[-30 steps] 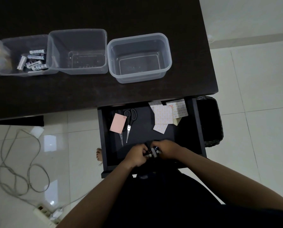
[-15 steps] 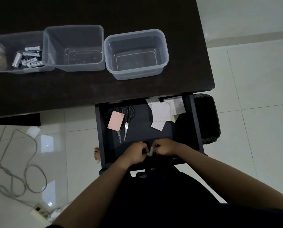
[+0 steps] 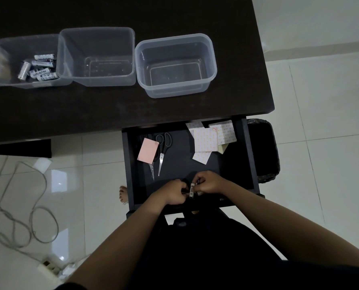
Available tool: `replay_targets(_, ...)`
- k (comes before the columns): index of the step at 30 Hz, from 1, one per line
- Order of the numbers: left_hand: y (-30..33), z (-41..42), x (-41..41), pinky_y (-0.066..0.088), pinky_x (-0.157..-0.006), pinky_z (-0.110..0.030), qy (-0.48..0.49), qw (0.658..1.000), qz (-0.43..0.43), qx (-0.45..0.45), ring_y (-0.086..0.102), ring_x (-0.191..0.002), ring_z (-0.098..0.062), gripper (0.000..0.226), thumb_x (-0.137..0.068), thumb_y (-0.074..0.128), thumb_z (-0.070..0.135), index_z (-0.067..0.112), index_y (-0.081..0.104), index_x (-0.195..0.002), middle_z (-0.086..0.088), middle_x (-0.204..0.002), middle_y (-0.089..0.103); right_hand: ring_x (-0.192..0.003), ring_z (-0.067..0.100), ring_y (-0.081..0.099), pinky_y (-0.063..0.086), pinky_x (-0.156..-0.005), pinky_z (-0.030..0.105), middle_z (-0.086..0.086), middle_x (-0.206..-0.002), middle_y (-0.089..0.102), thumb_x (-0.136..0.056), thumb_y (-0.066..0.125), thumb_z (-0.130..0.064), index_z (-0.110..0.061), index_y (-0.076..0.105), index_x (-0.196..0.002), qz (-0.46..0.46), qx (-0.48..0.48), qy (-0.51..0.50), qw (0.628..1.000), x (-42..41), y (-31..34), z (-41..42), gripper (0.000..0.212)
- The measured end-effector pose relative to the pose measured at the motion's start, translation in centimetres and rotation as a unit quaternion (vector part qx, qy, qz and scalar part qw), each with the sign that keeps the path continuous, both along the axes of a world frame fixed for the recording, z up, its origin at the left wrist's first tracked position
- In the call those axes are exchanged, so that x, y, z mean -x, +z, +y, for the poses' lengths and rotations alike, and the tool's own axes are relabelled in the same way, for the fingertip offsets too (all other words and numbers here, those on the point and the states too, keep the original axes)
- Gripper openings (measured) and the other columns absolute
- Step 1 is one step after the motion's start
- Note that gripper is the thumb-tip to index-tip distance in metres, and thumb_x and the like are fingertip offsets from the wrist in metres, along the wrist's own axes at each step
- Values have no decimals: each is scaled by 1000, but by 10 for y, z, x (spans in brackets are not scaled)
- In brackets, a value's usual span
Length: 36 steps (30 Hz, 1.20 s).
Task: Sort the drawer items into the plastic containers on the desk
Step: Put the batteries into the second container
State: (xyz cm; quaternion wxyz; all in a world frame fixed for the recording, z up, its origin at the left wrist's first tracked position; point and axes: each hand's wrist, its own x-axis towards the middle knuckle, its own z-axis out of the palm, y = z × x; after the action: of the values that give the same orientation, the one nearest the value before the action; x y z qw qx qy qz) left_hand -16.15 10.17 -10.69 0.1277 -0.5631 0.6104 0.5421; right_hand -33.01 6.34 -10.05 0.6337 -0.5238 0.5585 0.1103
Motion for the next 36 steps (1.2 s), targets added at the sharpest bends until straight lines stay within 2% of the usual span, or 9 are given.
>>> replay_targets(5,-1,3,-7,48,-79,-26,58,997,33,-32,64,-91,-21,18,-82,62,18,14,68,-99,-6,-99,70,-50,3,56,46,-50,13,0,-66,60,-78,68,-3,-16,56,-74,-17,-38,-14,999,-8,2,-1,18)
replay_targets(8,-1,8,-10,45,-81,-23,104,992,54,-37,60,-88,-13,22,-81,68,18,14,68,-103,-5,-103,69,-56,8,53,44,-53,16,1,-66,58,-77,67,-1,-18,54,-73,-28,-46,-16,998,-15,0,0,21)
replay_targets(15,3,10,-18,49,-83,-31,182,976,98,-71,61,-83,-15,21,-76,77,13,8,67,-94,-5,-90,66,-49,14,49,39,-42,18,6,-63,54,-75,58,7,-17,54,-74,-47,-69,-51,995,-22,1,0,23)
replay_targets(17,4,8,-20,50,-83,-32,170,978,91,-79,61,-82,-16,22,-74,78,15,12,66,-92,-5,-89,66,-50,14,49,38,-47,22,5,-65,54,-75,59,6,-18,54,-74,-49,-73,-46,995,-23,1,-1,25)
replay_targets(21,10,5,-21,43,-73,-27,137,986,62,-77,54,-75,-13,23,-75,77,20,14,66,-94,0,-84,61,-62,12,48,38,-55,25,-3,-70,53,-72,73,-7,-25,54,-74,-51,-59,-9,997,-25,-1,0,26)
replay_targets(26,15,8,-22,45,-76,-23,133,988,56,-57,57,-79,-12,16,-77,74,18,15,67,-92,0,-85,63,-79,10,52,43,-71,24,-7,-80,56,-63,79,-4,-29,58,-72,-54,-22,20,998,-25,-3,2,34)
replay_targets(28,18,8,-23,46,-78,-23,133,989,48,-48,59,-81,-12,17,-77,75,18,14,68,-92,0,-87,65,-76,8,53,44,-71,22,-9,-79,57,-62,81,-3,-28,61,-73,-61,-21,13,998,-23,-1,2,34)
replay_targets(32,24,5,-32,49,-76,-24,124,990,56,-43,62,-80,-13,16,-77,74,11,14,69,-92,-1,-87,67,-64,9,53,48,-60,24,-3,-77,58,-61,82,0,-27,64,-73,-68,-27,20,997,-19,3,2,35)
replay_targets(36,31,4,-42,49,-70,-24,127,989,62,-43,62,-78,-15,20,-77,71,2,9,70,-95,-3,-88,68,-76,9,56,45,-72,25,-6,-81,61,-58,83,-1,-29,64,-70,-52,7,27,998,-19,6,2,36)
